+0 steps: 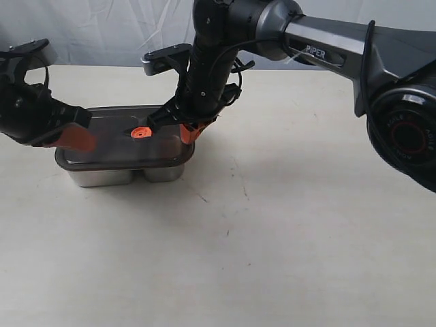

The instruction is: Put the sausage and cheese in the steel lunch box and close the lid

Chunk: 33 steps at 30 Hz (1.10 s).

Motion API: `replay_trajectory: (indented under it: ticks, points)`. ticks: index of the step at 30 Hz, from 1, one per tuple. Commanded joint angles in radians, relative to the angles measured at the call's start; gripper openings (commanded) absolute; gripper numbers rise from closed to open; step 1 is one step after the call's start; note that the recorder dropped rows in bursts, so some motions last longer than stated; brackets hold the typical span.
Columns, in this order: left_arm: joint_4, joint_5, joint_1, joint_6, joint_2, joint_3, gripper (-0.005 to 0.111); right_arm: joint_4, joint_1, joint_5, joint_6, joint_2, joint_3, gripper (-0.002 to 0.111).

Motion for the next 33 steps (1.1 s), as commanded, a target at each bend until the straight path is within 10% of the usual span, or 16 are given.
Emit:
replay_trajectory:
  ticks: [1,8,33]
  points:
    - [-0.055,0.027,-0.051,0.053,0.027,-0.005,0.000,0.001,-0.002,-0.015,-0.011,0.001,-0.006,-0.001]
    - [-0.059,-0.011,-0.165,0.051,0.110,-0.005,0.000,0.001,-0.002,-0.017,-0.011,0.001,-0.006,-0.001]
    - [0.008,-0.220,-0.168,0.047,0.175,-0.005,0.000,-0.103,-0.002,0.015,0.000,0.001,-0.006,-0.001]
